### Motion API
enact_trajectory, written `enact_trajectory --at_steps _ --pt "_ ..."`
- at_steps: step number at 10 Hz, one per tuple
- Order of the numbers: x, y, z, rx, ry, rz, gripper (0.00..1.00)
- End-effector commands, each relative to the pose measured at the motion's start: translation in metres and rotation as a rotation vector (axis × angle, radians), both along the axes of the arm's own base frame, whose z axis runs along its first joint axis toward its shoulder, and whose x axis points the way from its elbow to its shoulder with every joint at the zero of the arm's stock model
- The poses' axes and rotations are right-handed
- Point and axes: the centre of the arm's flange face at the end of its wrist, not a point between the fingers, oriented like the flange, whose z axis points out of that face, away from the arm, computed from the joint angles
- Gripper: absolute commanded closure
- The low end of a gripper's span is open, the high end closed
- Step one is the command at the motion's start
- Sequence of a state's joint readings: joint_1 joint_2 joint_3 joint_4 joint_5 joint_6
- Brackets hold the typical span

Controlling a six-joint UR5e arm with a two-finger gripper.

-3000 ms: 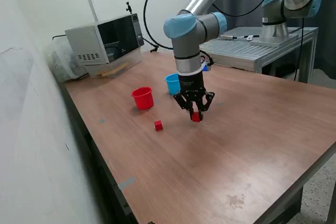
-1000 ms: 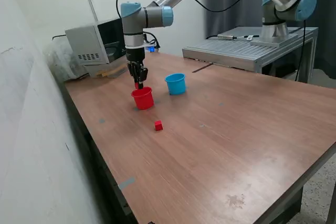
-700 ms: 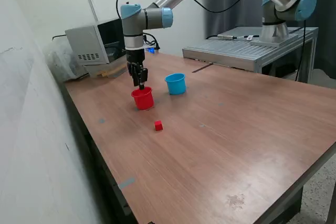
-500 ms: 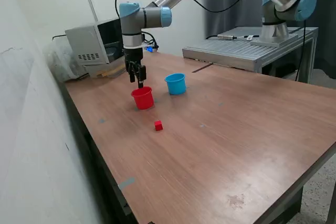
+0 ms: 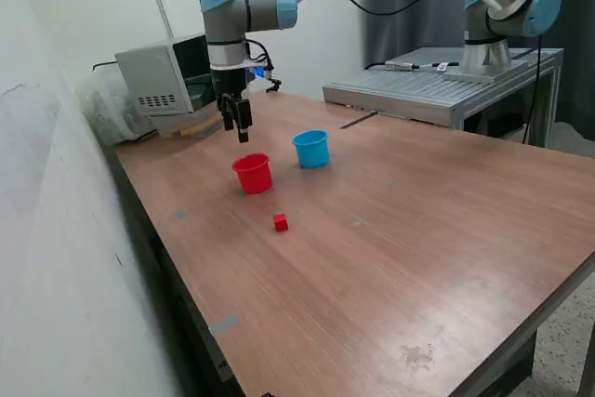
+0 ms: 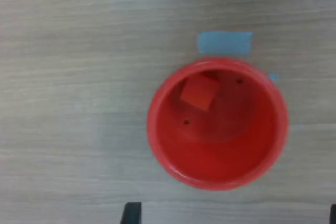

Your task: Place red objects in the red bin, and blue objects in the blue bin.

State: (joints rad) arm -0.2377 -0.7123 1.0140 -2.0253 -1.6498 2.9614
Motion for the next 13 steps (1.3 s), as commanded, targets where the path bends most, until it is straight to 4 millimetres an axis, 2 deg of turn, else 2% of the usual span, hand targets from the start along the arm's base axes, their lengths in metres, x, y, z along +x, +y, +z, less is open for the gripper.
enact_trajectory --at_steps 1,2,4,5,6,8,9,11,13 --pt "0.002 -0.056 0.004 -0.035 -0.018 -0.132 0.0" --pt "0.003 -0.084 0.006 -0.042 -0.018 -0.178 0.0" --pt "0.005 -0.136 0.009 -0.059 -0.011 -0.16 0.0" --pt "0.004 -0.151 0.011 -0.146 -0.005 -0.16 0.0" --pt "0.001 -0.159 0.017 -0.235 0.007 -0.153 0.0" --pt "-0.001 -0.175 0.024 -0.257 0.033 -0.133 0.0" --pt "-0.002 -0.182 0.022 -0.262 0.055 -0.122 0.0" --pt "-0.012 -0.183 0.011 -0.279 0.081 -0.115 0.0" --pt "-0.024 -0.186 -0.021 -0.282 0.075 -0.128 0.0"
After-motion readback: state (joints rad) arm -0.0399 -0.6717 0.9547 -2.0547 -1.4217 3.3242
